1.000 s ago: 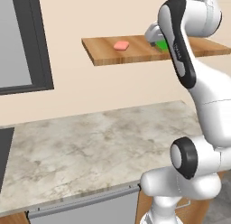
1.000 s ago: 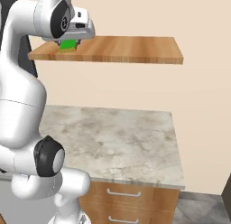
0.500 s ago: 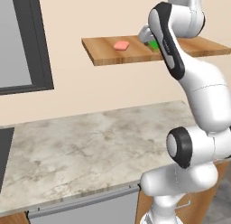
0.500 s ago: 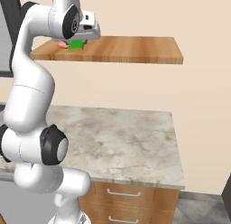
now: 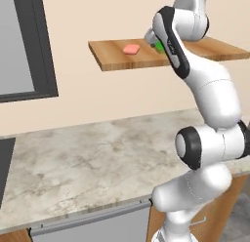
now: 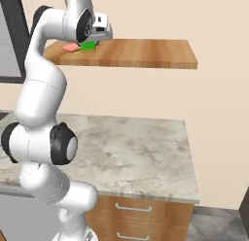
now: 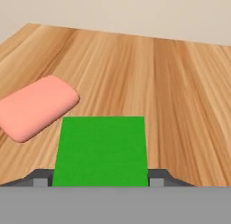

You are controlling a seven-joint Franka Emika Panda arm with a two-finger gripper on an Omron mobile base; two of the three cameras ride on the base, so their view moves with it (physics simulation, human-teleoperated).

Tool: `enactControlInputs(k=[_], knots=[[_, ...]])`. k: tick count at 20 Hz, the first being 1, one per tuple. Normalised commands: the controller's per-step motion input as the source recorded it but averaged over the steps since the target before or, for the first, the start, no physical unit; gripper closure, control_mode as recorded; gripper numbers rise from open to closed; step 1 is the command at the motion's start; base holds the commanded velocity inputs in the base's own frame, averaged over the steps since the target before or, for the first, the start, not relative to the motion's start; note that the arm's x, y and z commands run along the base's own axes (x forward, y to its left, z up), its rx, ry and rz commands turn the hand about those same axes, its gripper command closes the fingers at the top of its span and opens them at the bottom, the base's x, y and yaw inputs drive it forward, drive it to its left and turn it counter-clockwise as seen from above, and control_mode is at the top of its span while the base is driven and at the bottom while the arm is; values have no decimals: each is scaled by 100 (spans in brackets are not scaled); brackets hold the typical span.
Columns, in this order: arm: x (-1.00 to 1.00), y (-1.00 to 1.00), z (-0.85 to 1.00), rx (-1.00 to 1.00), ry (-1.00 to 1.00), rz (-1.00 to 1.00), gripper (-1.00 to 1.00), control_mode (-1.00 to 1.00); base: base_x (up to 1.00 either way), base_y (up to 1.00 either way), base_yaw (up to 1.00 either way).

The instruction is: Pick up the sponge and bar soap from the sink, and place them back in the shelves.

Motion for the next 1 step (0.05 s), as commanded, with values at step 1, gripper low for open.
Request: enactControlInputs(k=[1], knots=[[38,0,-9,0,0,0,100,-100,0,0,0]])
